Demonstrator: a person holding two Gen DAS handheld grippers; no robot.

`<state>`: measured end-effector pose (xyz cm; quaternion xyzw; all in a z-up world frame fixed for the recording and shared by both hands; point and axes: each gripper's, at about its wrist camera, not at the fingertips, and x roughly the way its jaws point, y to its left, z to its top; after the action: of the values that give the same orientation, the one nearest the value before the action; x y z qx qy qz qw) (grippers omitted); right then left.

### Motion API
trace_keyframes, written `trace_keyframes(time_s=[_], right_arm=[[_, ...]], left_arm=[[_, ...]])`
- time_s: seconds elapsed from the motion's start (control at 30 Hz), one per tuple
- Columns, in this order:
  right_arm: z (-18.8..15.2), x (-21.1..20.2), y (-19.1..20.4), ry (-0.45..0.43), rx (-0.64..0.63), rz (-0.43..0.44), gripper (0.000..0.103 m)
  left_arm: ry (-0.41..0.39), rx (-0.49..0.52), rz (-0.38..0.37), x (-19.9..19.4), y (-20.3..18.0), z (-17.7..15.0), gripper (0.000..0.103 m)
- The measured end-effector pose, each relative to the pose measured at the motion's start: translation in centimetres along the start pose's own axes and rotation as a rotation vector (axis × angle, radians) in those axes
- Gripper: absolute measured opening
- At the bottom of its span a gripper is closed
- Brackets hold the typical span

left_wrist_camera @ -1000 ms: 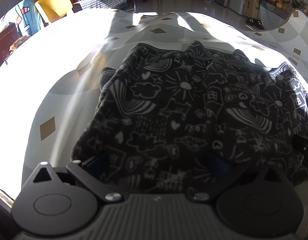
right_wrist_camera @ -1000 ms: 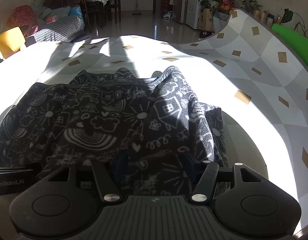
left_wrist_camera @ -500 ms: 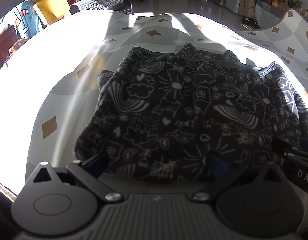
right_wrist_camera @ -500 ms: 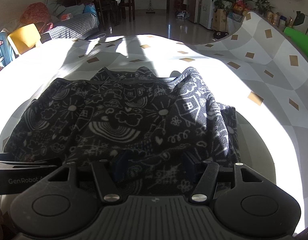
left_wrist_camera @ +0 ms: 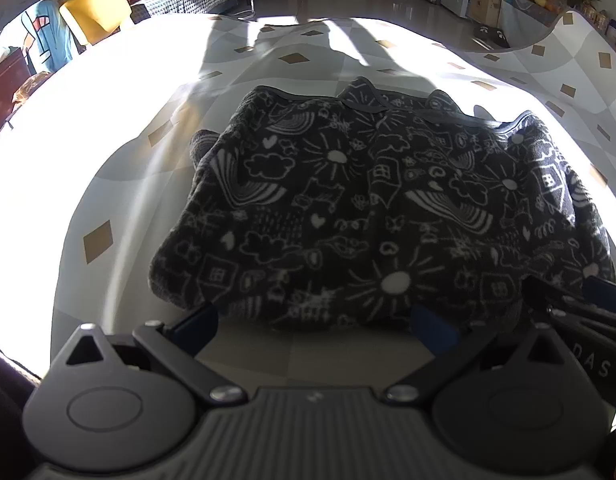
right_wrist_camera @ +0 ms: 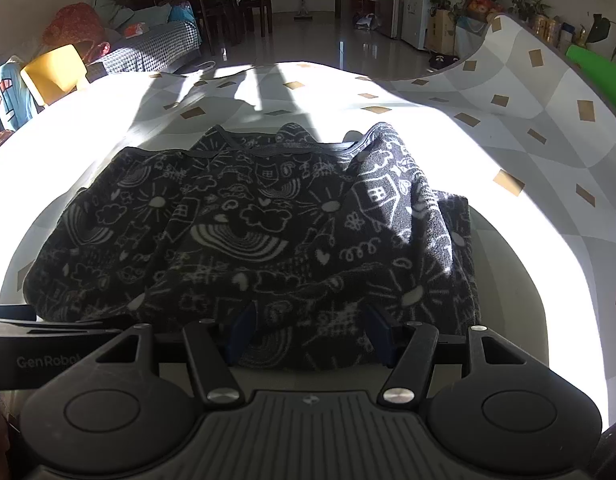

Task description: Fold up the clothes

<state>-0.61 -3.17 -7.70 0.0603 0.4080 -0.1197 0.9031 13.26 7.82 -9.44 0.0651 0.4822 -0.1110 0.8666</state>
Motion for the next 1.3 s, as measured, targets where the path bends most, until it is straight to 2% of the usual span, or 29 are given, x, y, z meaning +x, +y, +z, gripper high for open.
trace_keyframes(time_s=[0.7,1.3], right_arm=[[-1.8,-0.9,1.4,0.065,-0.042,0.042,0.059],[-2.1,0.2,2.5,0.122,-0.044,0.038,0.059]], left_arm=[[0.021,-0.023,0.031,-1.5,1.3,-1.9,0.103],[0.055,-0.042,0.059,-0.4,2.2,-2.1,0.103]])
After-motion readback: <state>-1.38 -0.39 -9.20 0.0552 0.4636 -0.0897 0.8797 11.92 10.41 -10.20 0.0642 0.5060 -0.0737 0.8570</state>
